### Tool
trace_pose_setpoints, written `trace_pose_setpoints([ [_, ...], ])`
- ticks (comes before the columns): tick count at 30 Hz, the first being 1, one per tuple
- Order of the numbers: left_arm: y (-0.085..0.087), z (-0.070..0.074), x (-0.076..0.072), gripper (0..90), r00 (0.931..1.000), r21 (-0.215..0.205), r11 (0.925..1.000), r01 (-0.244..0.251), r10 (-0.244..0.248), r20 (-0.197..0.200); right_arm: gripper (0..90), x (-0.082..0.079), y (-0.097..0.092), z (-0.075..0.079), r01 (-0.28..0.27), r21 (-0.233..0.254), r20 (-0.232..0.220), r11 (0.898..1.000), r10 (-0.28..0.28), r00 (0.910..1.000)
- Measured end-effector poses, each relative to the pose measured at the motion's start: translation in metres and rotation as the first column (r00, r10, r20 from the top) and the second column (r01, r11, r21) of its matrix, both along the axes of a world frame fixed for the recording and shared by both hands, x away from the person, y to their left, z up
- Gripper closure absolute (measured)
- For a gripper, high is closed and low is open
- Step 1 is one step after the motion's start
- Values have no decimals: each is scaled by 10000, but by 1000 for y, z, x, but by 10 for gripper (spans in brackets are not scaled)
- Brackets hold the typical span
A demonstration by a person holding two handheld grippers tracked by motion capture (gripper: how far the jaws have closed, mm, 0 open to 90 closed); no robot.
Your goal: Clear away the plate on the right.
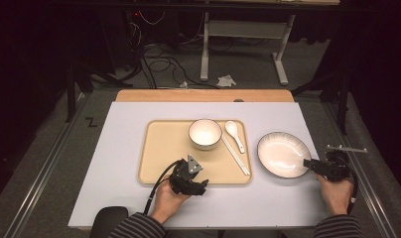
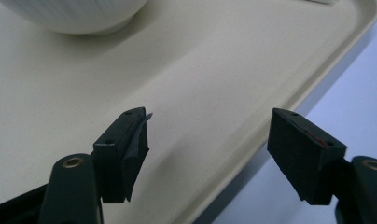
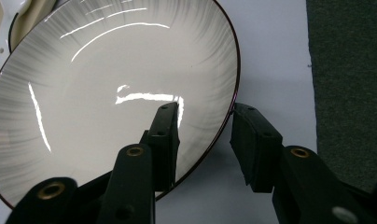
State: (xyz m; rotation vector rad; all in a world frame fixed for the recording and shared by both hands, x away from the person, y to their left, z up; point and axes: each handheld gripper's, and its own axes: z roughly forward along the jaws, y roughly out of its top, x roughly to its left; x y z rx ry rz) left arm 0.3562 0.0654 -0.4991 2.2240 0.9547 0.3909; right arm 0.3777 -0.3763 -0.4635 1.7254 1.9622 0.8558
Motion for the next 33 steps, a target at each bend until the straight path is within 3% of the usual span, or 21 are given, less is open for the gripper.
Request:
trace_pose_setpoints([
  [7,0,0,-1,292,9999,48,9999,-97,97,71,616,11,-5,-7,-78,453,-349,9989,94,9993],
  [13,4,-1,-3,291,9996,86,9996,-275,275,82,616,24,-8,-13,-106,560,-605,9984,140,9981],
  [20,14,-1,-7,291,9967,88,9967,-806,805,55,620,42,-14,-17,-330,954,-797,9949,407,9960],
  [25,22,-1,-14,291,9939,199,9939,-1089,1086,180,616,56,-13,-17,-629,791,-1001,9949,707,9925],
  [33,27,-3,-20,272,9910,343,9905,-1333,1328,170,683,74,-15,-23,-821,1544,-1049,9846,989,9896],
])
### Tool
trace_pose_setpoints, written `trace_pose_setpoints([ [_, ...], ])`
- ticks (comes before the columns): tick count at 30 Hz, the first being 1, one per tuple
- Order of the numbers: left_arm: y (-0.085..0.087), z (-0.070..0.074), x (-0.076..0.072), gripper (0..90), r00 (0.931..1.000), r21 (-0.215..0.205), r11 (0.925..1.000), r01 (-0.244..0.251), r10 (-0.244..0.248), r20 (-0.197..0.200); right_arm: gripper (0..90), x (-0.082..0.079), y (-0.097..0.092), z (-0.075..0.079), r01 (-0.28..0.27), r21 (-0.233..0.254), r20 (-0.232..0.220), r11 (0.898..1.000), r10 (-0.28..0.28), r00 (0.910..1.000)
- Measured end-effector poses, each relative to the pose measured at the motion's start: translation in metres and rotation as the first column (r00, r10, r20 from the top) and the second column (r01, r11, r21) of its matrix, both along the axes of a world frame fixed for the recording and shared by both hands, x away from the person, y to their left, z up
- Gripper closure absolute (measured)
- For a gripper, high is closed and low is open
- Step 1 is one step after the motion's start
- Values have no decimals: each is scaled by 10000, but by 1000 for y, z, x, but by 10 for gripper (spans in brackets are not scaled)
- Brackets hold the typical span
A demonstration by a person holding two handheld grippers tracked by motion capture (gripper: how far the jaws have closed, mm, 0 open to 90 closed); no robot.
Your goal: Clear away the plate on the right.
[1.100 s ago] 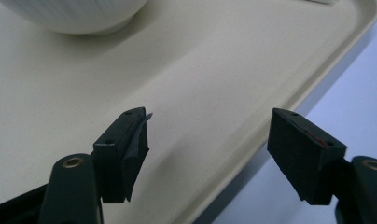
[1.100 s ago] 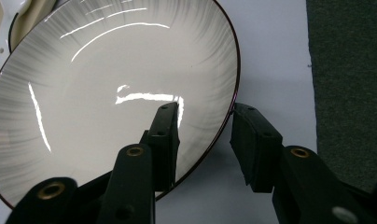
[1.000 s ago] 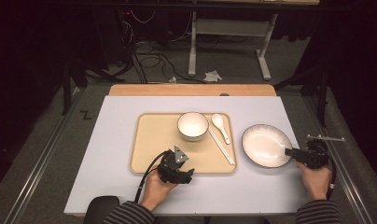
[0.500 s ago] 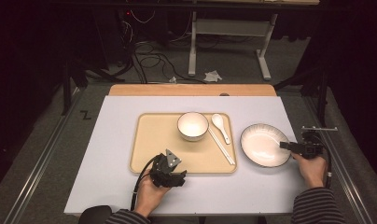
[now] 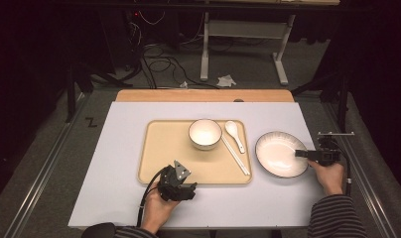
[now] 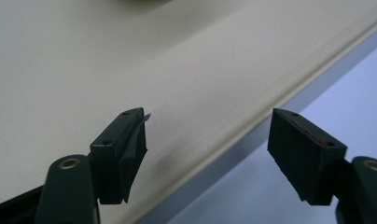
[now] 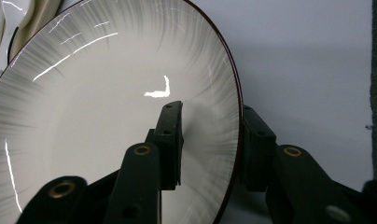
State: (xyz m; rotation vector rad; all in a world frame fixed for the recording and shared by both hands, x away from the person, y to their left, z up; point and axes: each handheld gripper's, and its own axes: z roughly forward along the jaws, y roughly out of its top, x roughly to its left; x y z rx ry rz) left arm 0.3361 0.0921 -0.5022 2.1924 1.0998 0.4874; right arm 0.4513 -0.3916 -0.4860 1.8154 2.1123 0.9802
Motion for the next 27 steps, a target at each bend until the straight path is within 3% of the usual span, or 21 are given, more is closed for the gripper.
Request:
trace_pose_setpoints([
  [6,4,-1,-3,254,9999,-6,9999,-111,111,-45,768,12,2,-6,-257,134,-475,9996,263,9985],
  [11,4,-1,-4,274,9999,-57,9999,-107,106,-128,811,13,1,-6,-279,107,-488,9996,284,9984],
  [15,2,0,-5,287,9993,114,9996,-244,241,275,834,13,0,-6,-202,140,-485,9997,209,9986],
  [19,-3,1,-8,281,9967,417,9991,102,-135,799,850,12,-7,-7,-68,733,-438,9973,100,9990],
  [22,-7,0,-6,278,9978,527,9984,211,-243,612,866,8,-9,-5,-48,804,-570,9968,94,9983],
  [25,-10,1,-2,285,9998,328,9992,215,-215,-10,871,3,-11,0,-124,871,-342,9961,155,9993],
  [27,-12,2,-2,306,9997,282,9993,244,-241,-84,872,-1,-10,4,-15,871,-182,9962,31,9998],
])
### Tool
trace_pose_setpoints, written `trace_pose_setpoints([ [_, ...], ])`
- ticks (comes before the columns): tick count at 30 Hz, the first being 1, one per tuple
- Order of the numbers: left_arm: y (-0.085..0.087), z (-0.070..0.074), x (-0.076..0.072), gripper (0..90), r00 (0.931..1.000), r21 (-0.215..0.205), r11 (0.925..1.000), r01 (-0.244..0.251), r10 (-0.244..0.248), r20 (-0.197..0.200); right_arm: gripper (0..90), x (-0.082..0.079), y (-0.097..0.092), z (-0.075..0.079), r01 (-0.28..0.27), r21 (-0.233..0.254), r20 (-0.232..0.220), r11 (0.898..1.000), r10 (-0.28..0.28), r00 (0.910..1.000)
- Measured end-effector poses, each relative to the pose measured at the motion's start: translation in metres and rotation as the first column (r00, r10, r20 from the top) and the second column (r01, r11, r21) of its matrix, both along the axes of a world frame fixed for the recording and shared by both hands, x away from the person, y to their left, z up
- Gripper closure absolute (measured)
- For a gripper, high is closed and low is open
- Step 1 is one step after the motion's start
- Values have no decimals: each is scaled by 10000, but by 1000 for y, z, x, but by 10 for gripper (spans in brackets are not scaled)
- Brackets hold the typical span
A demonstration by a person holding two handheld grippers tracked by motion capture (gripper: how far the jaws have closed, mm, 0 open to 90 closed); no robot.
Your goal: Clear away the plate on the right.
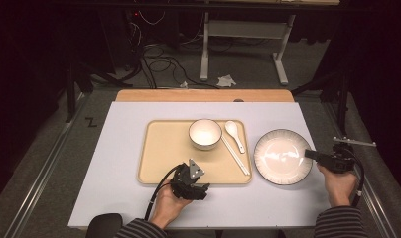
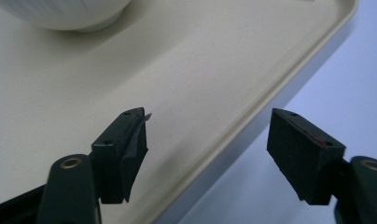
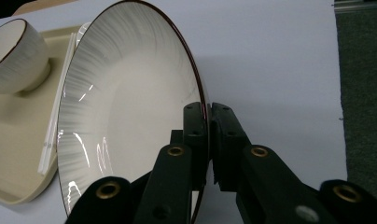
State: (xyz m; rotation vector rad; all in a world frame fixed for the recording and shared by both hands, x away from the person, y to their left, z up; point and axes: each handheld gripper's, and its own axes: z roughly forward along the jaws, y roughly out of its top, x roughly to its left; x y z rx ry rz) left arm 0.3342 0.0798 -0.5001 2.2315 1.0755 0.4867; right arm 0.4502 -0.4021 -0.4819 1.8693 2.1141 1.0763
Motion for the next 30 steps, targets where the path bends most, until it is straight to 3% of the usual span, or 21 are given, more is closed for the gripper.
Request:
trace_pose_setpoints([
  [10,-13,2,4,293,9981,-273,9977,615,-613,102,868,-25,4,17,92,279,969,9996,-118,9952],
  [14,-16,2,6,288,9955,-544,9940,950,-946,92,869,-36,10,26,61,-92,1421,9999,-47,9898],
  [20,-17,5,8,301,9941,-825,9911,1045,-1016,375,869,-49,12,35,15,-360,1911,9994,54,9816],
  [24,-21,6,11,329,9937,-1052,9881,1123,-1123,62,869,-57,13,40,-151,-574,2001,9982,264,9794],
  [30,-24,12,13,363,9916,-1633,9780,1294,-1272,239,869,-67,14,43,-269,-148,2127,9995,295,9767],
])
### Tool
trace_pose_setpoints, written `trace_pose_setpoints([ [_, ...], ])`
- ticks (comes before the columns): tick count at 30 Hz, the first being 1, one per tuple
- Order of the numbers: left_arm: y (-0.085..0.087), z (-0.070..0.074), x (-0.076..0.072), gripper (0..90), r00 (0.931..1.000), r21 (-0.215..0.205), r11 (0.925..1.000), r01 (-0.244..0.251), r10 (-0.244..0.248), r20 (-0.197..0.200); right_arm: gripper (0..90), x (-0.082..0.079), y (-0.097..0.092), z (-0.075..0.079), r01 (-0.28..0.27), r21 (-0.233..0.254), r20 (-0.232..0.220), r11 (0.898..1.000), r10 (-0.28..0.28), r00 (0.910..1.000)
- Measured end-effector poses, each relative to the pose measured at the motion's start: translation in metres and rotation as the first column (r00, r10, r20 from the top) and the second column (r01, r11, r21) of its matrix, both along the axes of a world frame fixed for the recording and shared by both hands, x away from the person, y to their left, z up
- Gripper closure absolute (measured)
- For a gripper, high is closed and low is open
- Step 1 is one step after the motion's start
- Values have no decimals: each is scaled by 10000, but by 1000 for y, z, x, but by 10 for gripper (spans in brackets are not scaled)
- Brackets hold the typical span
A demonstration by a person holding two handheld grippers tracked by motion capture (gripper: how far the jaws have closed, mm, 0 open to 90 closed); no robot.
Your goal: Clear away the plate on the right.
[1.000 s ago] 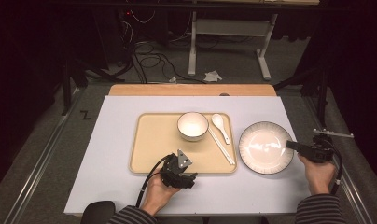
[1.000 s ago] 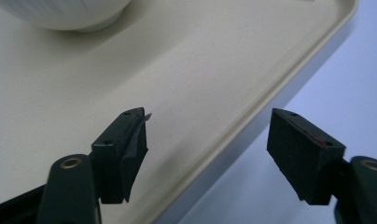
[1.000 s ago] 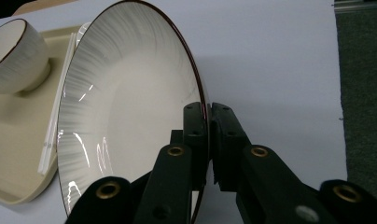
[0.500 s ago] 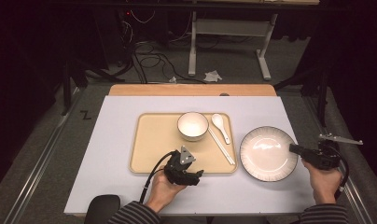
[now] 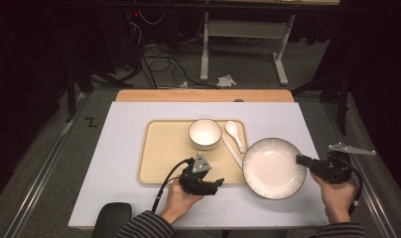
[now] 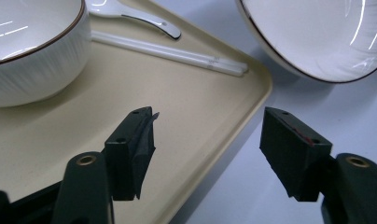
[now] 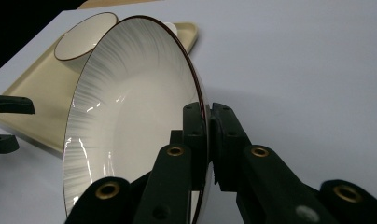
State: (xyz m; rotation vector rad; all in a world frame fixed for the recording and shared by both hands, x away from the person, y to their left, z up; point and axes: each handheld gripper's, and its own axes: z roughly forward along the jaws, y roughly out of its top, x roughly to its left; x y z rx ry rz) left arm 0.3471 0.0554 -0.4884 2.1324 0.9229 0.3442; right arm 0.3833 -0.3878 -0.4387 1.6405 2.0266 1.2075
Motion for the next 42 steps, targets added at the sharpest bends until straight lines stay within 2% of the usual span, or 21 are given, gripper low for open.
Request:
trace_pose_setpoints([
  [4,-3,2,2,390,9998,-337,9993,131,-127,119,869,-6,7,4,-217,55,35,9997,217,9998],
  [8,-5,4,2,396,9990,-921,9948,441,-433,110,869,-12,18,8,-507,-102,302,9987,509,9982],
  [14,-9,7,0,404,9978,-1216,9904,654,-632,220,868,-13,36,11,-1041,119,270,9945,1038,9942],
  [18,-8,10,1,457,9979,-1419,9879,633,-606,236,867,-11,49,11,-1414,133,362,9899,1409,9894],
  [22,-8,10,4,498,9988,-1655,9851,468,-484,-58,866,-8,63,10,-1875,203,255,9821,1870,9820],
  [26,-9,10,4,527,9987,-1706,9842,475,-502,-118,866,-5,74,9,-2219,109,135,9750,2217,9750],
  [29,-9,10,5,595,9990,-1743,9840,374,-409,-171,866,-1,81,9,-2399,140,72,9707,2398,9708],
  [33,-7,10,8,673,9988,-1824,9832,86,-172,-457,865,4,91,7,-2663,268,38,9635,2662,9639],
  [36,-5,10,9,705,9979,-1801,9836,-103,-13,-640,865,8,101,7,-2935,194,102,9558,2934,9559],
  [42,0,8,8,795,9942,-2026,9786,-371,156,-1066,865,18,123,8,-3570,271,115,9337,3569,9341],
])
